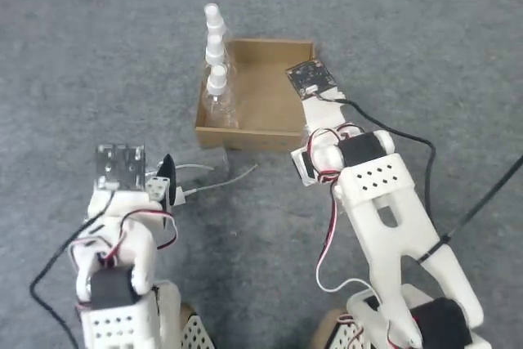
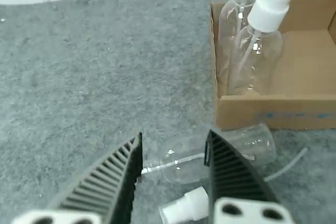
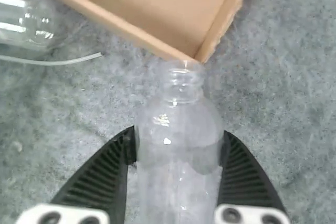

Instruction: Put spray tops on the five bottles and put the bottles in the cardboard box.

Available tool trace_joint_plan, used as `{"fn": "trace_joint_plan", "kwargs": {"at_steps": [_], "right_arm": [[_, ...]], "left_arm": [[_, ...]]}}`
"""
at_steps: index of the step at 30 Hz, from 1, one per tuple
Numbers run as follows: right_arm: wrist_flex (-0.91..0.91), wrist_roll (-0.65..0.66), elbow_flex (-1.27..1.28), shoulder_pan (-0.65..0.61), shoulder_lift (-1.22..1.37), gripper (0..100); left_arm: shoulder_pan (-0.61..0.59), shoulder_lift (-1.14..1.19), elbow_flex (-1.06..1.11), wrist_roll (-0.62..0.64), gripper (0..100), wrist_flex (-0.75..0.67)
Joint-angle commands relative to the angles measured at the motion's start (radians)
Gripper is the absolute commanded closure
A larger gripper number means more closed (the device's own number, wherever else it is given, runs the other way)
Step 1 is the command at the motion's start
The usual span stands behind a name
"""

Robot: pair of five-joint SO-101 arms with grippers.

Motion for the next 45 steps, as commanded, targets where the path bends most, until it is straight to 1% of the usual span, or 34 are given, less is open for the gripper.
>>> {"fn": "trace_joint_plan", "kwargs": {"at_steps": [1,9,13,17,20,23,27,30,33,41,43,45], "right_arm": [[-0.019,-0.012,-0.011,0.016,-0.058,88.0],[-0.019,-0.012,-0.011,0.016,-0.056,88.0],[-0.036,-0.011,-0.009,0.016,-0.047,88.0],[-0.045,-0.011,-0.006,0.016,-0.047,88.0],[-0.045,-0.011,-0.006,0.016,-0.047,88.0],[-0.045,-0.011,-0.006,0.016,-0.047,88.0],[-0.045,-0.011,-0.006,0.016,-0.047,88.0],[-0.045,-0.009,-0.006,0.016,-0.045,88.0],[-0.045,-0.008,-0.006,0.016,-0.045,88.0],[-0.045,-0.006,-0.005,0.016,-0.045,88.0],[-0.045,-0.006,-0.005,0.016,-0.045,88.0],[-0.045,-0.006,-0.005,0.016,-0.045,88.0]], "left_arm": [[0.006,0.236,-0.139,-0.006,81,0.000],[0.003,0.505,-0.174,-0.006,81,0.009],[0.006,0.582,-0.203,0.002,81,0.081],[0.006,0.623,-0.249,0.141,77,0.167],[0.008,0.641,-0.257,0.216,74,0.173],[0.029,0.660,-0.257,0.273,74,0.173],[0.048,0.703,-0.252,0.341,75,0.140],[0.048,0.760,-0.229,0.376,79,0.063],[0.043,0.833,-0.220,0.419,80,-0.005],[0.041,0.951,-0.275,0.480,80,-0.011],[0.041,0.968,-0.282,0.539,77,-0.011],[0.041,0.973,-0.282,0.569,73,-0.012]]}}
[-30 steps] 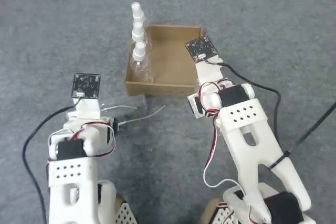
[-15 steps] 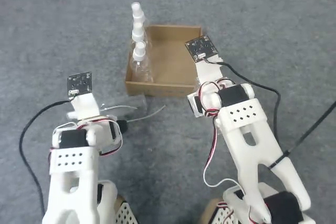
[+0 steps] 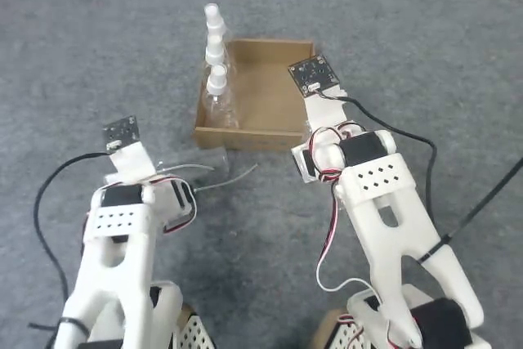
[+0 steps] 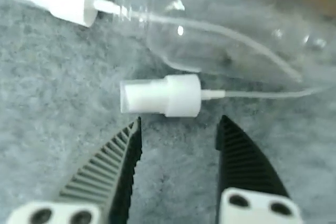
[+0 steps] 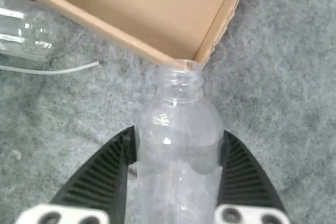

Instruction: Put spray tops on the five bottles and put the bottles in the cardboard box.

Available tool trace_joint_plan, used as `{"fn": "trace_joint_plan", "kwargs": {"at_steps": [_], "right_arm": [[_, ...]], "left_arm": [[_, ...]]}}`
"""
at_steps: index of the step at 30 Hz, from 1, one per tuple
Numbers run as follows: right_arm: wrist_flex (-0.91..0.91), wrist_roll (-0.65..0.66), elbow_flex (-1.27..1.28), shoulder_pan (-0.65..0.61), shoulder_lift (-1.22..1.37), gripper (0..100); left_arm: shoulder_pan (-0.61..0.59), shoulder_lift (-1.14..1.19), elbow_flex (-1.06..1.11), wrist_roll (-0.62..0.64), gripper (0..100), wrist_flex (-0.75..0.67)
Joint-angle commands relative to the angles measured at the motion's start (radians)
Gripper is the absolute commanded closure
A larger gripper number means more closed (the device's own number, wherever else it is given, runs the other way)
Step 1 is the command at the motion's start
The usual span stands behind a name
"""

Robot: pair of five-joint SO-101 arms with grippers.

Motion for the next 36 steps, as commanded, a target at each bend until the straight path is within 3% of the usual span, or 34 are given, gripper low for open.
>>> {"fn": "trace_joint_plan", "kwargs": {"at_steps": [1,10,19,36], "right_arm": [[-0.018,-0.005,-0.005,0.013,-0.045,88.0],[-0.018,-0.003,-0.005,0.013,-0.045,88.0],[-0.018,-0.003,-0.005,0.013,-0.045,88.0],[-0.016,-0.003,-0.005,0.013,-0.045,88.0]], "left_arm": [[-0.002,0.008,-0.070,0.081,71,-0.020],[-0.002,0.009,-0.007,0.137,69,-0.138],[-0.026,0.011,0.002,0.130,76,-0.146],[-0.049,0.035,-0.001,0.103,76,-0.143]]}}
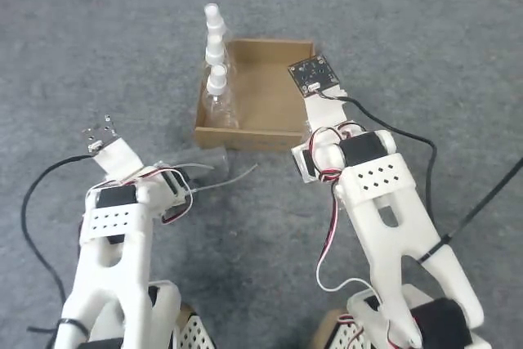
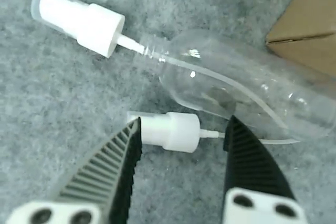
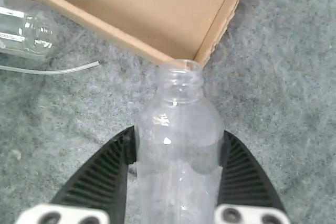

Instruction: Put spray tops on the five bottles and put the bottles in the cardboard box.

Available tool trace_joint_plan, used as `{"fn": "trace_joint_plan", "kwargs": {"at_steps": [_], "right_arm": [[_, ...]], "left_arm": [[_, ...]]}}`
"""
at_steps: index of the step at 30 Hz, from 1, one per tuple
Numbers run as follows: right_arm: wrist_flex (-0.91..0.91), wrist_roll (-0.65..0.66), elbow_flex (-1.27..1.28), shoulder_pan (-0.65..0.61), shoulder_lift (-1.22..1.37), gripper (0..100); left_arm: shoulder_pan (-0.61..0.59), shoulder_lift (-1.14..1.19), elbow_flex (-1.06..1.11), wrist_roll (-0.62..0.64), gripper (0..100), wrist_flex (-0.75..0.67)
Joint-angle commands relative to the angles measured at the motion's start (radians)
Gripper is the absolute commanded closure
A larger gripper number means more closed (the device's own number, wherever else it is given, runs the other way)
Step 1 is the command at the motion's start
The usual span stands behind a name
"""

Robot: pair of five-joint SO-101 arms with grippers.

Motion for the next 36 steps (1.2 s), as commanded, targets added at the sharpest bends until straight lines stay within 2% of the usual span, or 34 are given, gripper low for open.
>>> {"fn": "trace_joint_plan", "kwargs": {"at_steps": [1,4,10,14,23,36], "right_arm": [[-0.016,-0.003,-0.005,0.013,-0.045,88.0],[-0.016,-0.003,-0.005,0.013,-0.045,88.0],[-0.015,-0.003,-0.005,0.013,-0.045,88.0],[-0.015,-0.003,-0.005,0.013,-0.045,88.0],[-0.015,-0.003,-0.005,0.013,-0.045,88.0],[-0.016,-0.002,-0.005,0.013,-0.045,88.0]], "left_arm": [[-0.002,0.055,-0.016,-0.021,76,-0.018],[-0.002,0.176,-0.090,-0.021,76,0.006],[-0.009,0.419,-0.302,-0.020,76,0.146],[-0.011,0.517,-0.371,-0.018,76,0.175],[-0.011,0.532,-0.374,-0.023,76,0.173],[-0.002,0.531,-0.380,-0.080,76,0.272]]}}
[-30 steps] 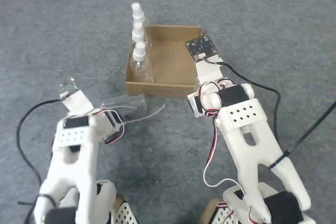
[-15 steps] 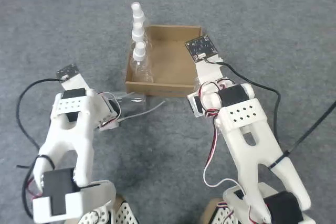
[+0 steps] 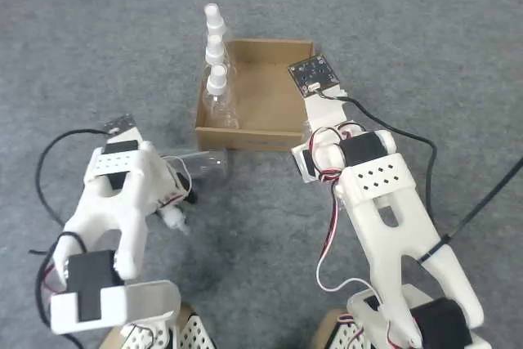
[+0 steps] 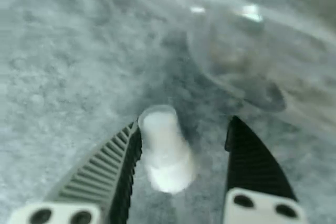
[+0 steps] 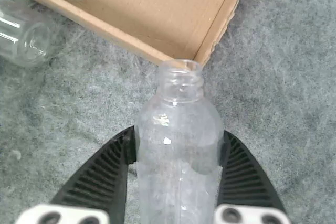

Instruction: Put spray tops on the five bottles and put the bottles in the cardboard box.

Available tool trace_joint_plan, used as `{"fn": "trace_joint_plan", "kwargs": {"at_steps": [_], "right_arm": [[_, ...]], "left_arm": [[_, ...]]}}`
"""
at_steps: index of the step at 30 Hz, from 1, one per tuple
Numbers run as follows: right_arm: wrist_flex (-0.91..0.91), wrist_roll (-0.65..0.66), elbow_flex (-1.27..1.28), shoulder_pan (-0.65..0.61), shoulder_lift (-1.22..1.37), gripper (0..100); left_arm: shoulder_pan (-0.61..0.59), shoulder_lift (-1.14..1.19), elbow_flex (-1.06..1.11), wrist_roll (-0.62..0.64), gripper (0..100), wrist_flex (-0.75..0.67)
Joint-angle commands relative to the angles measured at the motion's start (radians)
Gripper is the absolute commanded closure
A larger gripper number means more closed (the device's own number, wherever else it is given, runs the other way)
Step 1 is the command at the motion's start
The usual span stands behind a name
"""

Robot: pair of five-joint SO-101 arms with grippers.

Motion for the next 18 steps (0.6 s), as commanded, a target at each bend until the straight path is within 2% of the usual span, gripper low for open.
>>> {"fn": "trace_joint_plan", "kwargs": {"at_steps": [1,14,18], "right_arm": [[-0.016,-0.002,-0.005,0.013,-0.045,88.0],[-0.016,-0.002,-0.005,0.013,-0.045,88.0],[-0.015,-0.002,-0.005,0.013,-0.045,88.0]], "left_arm": [[0.005,-0.008,-0.027,-0.017,76,0.023],[-0.005,-0.008,-0.024,-0.014,77,0.017],[-0.002,-0.006,-0.025,-0.015,85,0.015]]}}
